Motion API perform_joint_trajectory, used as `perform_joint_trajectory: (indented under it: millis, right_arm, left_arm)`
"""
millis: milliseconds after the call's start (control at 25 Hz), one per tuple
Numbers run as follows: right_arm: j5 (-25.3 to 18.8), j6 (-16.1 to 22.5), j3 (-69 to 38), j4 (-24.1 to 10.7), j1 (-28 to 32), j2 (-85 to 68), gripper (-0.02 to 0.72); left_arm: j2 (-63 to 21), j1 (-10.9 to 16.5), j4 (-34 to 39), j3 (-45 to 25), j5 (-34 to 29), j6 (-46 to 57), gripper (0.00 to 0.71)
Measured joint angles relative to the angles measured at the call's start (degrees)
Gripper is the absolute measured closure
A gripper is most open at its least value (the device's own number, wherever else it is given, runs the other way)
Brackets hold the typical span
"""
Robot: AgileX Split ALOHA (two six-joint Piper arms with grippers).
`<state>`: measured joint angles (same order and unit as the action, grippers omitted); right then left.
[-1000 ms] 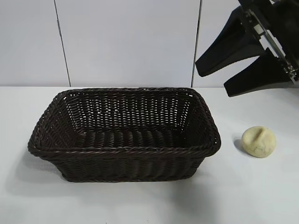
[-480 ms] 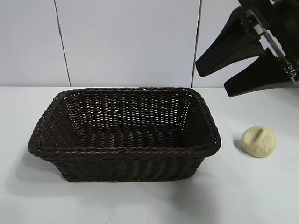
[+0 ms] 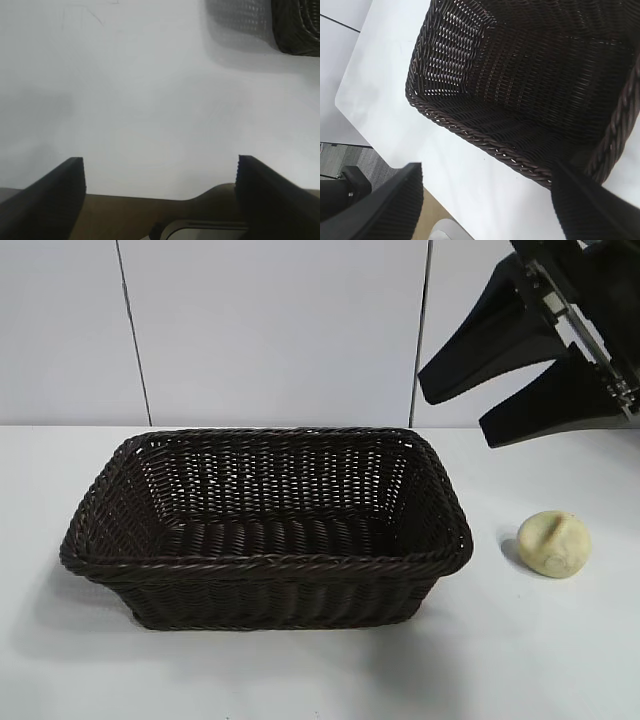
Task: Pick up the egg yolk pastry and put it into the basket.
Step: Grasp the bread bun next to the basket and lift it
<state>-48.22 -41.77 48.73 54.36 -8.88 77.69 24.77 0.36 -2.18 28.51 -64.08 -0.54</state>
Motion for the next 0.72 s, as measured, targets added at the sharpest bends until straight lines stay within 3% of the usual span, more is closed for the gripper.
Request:
perform_joint_trajectory:
  millis: [480,720]
  right_arm:
    - [-0.25,0.0,0.0,0.0,0.0,0.0,0.185]
    - [-0.27,0.06,0.0,0.0,0.0,0.0,0.185]
  left_arm:
    - [-1.13,0.0,0.0,-0.84,0.39,0.0,0.114]
    - [-8.9,0.0,0.0,-0.95,0.39,0.07,0.114]
